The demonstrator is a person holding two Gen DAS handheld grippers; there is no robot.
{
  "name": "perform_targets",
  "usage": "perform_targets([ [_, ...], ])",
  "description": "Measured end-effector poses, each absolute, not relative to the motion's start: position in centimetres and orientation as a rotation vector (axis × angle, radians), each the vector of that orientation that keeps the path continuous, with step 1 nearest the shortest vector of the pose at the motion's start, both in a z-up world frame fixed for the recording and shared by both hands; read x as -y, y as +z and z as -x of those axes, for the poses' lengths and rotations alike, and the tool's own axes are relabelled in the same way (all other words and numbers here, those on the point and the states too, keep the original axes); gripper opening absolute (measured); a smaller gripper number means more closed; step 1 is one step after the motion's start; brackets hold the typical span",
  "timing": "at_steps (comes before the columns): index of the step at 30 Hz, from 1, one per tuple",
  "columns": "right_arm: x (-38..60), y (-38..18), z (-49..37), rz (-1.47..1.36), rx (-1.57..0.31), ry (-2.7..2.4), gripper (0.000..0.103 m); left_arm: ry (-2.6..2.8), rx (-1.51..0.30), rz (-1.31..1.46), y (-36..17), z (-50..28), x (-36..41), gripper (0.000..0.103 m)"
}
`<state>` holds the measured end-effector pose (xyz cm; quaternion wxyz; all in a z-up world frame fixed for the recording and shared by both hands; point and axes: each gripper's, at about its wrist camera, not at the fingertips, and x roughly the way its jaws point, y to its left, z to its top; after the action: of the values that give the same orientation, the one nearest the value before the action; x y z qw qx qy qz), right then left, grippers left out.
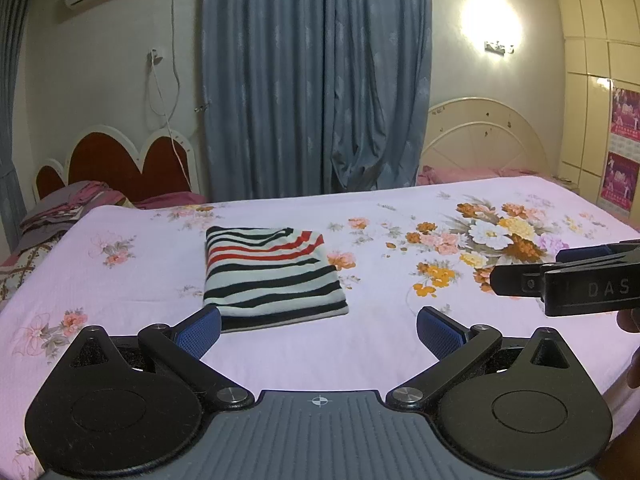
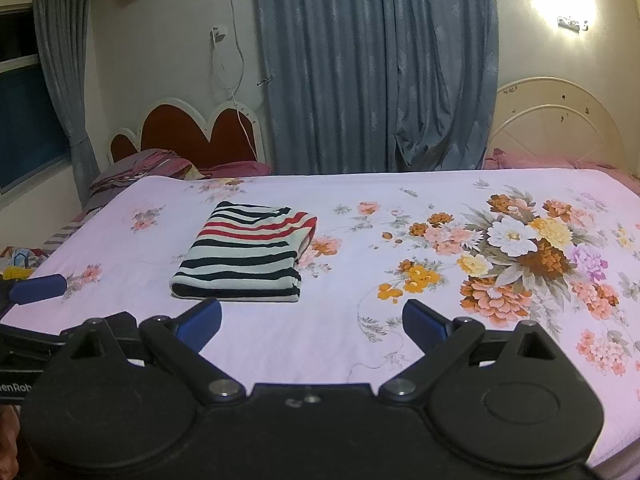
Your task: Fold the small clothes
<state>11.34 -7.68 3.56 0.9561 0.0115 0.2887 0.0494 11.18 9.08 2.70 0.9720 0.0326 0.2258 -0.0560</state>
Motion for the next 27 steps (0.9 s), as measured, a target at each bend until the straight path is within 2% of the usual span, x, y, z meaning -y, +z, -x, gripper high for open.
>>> perform_targets([
  [27, 7.97, 3.16, -11.11, -0.03, -0.591, 0.102, 0.097, -0.101, -0.446, -0.058, 2.76, -11.32, -9.01, 0.103],
])
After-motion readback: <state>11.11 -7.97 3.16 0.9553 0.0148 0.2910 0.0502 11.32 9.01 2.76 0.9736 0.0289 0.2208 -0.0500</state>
